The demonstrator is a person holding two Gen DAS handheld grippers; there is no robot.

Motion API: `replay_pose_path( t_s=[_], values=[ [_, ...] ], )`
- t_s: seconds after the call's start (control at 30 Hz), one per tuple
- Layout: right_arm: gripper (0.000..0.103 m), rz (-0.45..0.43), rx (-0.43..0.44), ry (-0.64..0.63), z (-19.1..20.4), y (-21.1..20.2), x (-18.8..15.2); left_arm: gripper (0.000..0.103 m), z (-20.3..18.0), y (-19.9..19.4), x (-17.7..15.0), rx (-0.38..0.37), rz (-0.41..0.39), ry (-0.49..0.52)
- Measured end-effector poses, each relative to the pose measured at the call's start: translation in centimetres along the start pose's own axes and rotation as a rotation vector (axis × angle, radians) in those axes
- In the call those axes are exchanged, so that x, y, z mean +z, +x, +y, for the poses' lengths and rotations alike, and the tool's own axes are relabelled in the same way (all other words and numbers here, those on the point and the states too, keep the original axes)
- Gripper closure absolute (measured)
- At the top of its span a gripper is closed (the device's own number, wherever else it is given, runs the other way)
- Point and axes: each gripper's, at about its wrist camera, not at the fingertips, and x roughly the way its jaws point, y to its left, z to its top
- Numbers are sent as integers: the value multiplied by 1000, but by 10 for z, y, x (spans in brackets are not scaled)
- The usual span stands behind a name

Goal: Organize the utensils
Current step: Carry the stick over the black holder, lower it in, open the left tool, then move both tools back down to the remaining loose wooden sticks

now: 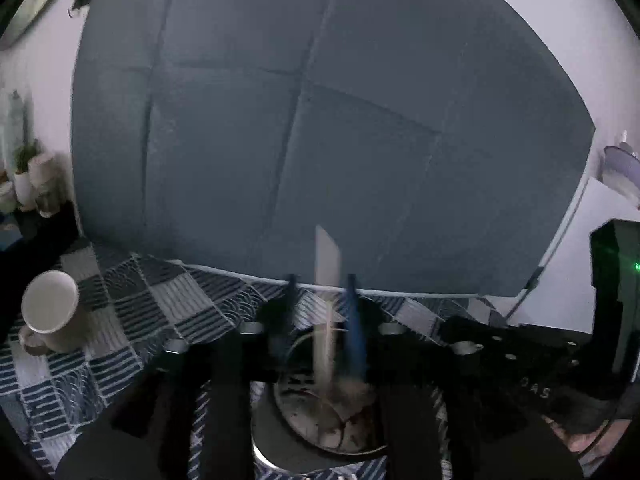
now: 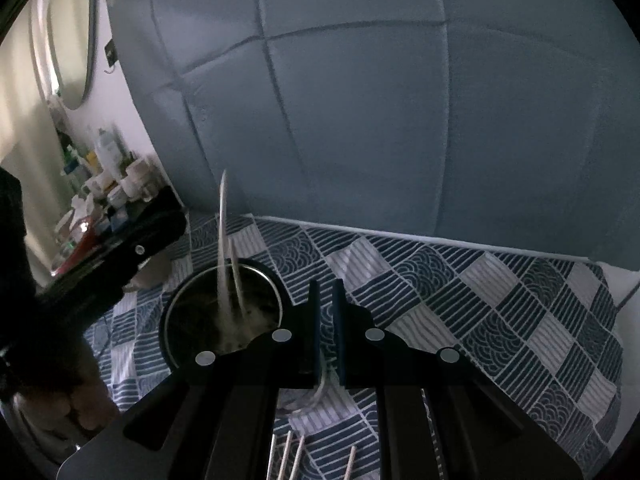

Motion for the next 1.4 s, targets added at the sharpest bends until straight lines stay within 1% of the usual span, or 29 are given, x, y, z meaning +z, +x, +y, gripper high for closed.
replay_pose_path(
  t_s=[0.03,0.07,0.17,0.2,0.23,0.27,0.3,0.33,0.37,0.4,0.43,0.47,0.57,0.63,0.77,0.83,0.9,1.0,1.07,1.13,1.2,1.27,1.33,1.4],
  values=[
    [96,-2,-11,-2,-1,-2,0,62,1,-1,0,11,-2,5],
    [96,-5,-22,-1,-2,-4,1,49,2,-4,3,24,-5,10],
    [95,-10,-31,20,-7,-14,2,32,9,-18,11,68,-17,4],
    [93,-10,-34,28,-9,-16,2,28,12,-20,12,86,-14,5],
    [85,-9,-42,41,-12,-20,2,22,15,-24,14,109,-7,12],
    [73,-8,-50,50,-14,-23,2,20,17,-27,15,114,-7,17],
    [67,-12,-57,60,-16,-26,1,17,18,-31,15,122,2,24],
    [51,-15,-65,68,-18,-30,1,12,21,-32,14,127,16,31],
    [39,-15,-74,74,-19,-33,0,12,23,-34,12,110,44,43],
    [36,-14,-86,80,-20,-35,0,12,24,-35,11,95,61,47],
    [32,-13,-95,85,-21,-38,-1,7,25,-39,10,78,77,54],
    [26,-6,-104,87,-22,-40,-2,6,25,-44,7,77,79,64],
    [19,16,-135,82,-24,-42,-7,6,26,-51,-1,107,91,87],
    [18,29,-149,77,-25,-41,-12,6,30,-51,-7,133,115,90],
    [17,87,-168,75,-28,-34,-29,6,45,-49,-32,168,196,42],
    [17,124,-190,72,-30,-27,-42,6,53,-45,-47,185,250,21],
    [17,178,-201,72,-32,-17,-57,6,59,-44,-61,199,288,7],
    [17,226,-216,56,-35,-8,-76,6,69,-41,-81,221,334,-19],
    [17,272,-243,36,-38,3,-92,6,76,-38,-96,241,379,-36],
    [17,315,-254,27,-42,11,-105,6,80,-37,-105,257,403,-48],
    [17,355,-262,34,-46,18,-118,6,84,-36,-118,281,432,-38],
    [17,386,-265,43,-50,24,-128,6,85,-34,-129,288,468,-28],
    [17,419,-264,43,-52,29,-136,6,86,-31,-142,270,516,-27],
    [17,443,-269,35,-52,33,-143,6,85,-28,-151,275,539,-23]
  ],
)
